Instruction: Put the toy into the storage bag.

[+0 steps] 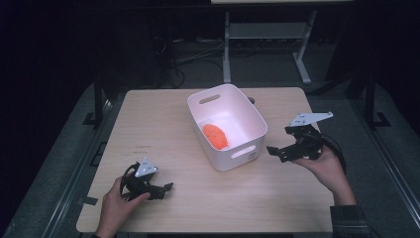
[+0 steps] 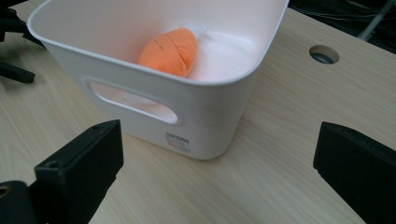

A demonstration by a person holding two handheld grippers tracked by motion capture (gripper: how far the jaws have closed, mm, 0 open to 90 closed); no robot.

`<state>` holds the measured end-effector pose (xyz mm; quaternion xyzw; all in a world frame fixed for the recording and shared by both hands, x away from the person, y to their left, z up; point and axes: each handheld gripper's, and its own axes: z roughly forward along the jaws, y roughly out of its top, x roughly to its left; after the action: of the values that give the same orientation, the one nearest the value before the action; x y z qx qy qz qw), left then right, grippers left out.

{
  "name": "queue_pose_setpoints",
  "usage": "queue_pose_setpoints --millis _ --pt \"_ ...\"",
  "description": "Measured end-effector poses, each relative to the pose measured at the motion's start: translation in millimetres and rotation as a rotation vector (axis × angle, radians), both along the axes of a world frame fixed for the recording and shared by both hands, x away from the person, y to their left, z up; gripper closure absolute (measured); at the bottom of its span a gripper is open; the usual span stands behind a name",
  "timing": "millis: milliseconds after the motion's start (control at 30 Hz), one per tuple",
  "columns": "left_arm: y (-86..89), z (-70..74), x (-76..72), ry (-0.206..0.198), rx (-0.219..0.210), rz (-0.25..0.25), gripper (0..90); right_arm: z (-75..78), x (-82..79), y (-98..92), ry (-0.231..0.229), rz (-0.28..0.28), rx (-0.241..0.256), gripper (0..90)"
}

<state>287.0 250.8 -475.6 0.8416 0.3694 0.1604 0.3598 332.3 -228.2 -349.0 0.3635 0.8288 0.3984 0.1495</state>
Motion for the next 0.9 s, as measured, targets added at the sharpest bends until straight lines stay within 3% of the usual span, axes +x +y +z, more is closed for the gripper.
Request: queue_pose_setpoints --millis 300,700,900 --pt "0.1 0.0 -0.1 0.002 0.001 -0.001 12.7 -17.8 -9.6 -10.8 -0.024 -0.017 0.016 1.3" --pt "0.4 0.2 0.0 0.002 0.007 -0.004 12.7 -53.7 -24.8 -24.4 -0.003 -0.048 0.035 1.3" --pt "0.5 0.2 0.0 0.002 0.007 -0.005 12.7 -63.3 -29.9 -28.6 0.006 -0.057 0.025 1.3"
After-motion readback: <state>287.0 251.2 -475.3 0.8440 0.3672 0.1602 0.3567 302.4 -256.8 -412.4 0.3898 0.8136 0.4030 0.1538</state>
